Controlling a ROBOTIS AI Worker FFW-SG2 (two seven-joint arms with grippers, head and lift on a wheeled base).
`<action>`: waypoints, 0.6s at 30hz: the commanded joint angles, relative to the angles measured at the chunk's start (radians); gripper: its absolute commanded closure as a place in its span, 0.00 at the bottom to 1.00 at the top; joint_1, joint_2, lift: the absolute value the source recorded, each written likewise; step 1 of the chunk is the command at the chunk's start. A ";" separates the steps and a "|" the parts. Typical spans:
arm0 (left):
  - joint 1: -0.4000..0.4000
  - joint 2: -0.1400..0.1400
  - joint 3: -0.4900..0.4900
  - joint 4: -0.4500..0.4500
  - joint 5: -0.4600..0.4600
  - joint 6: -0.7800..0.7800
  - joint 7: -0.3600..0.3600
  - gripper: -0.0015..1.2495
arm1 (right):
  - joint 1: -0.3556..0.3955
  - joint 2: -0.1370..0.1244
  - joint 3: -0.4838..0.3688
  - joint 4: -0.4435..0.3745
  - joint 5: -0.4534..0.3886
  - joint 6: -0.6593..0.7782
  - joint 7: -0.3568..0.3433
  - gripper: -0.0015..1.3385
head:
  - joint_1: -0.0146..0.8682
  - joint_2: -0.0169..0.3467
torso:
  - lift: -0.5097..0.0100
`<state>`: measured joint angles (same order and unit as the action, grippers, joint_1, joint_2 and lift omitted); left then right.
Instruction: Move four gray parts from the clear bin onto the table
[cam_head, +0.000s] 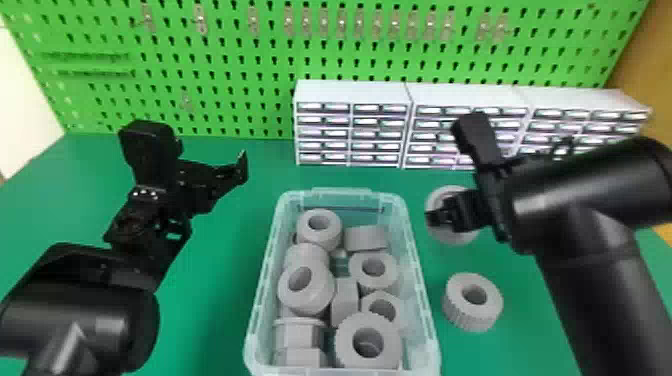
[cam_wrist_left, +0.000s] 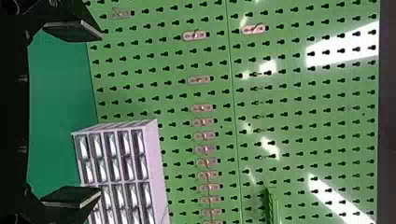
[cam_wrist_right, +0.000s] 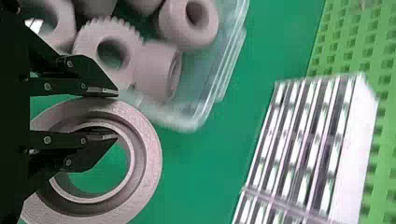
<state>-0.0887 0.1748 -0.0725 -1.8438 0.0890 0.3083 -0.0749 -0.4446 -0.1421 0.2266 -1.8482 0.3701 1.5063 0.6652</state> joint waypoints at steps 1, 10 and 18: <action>-0.006 0.000 -0.007 0.000 0.002 0.000 0.000 0.10 | 0.049 -0.004 -0.081 0.001 0.073 -0.012 0.007 0.76 | 0.78 0.14 | 0.89; -0.008 -0.001 -0.013 0.002 0.005 0.002 0.000 0.10 | 0.106 0.004 -0.179 0.075 0.081 -0.110 0.008 0.76 | 0.78 0.14 | 0.89; -0.009 0.000 -0.021 0.009 0.012 0.002 0.000 0.10 | 0.116 0.012 -0.199 0.138 0.170 -0.161 0.008 0.76 | 0.78 0.14 | 0.89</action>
<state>-0.0978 0.1740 -0.0903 -1.8376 0.0967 0.3099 -0.0751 -0.3366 -0.1344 0.0397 -1.7398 0.4922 1.3710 0.6734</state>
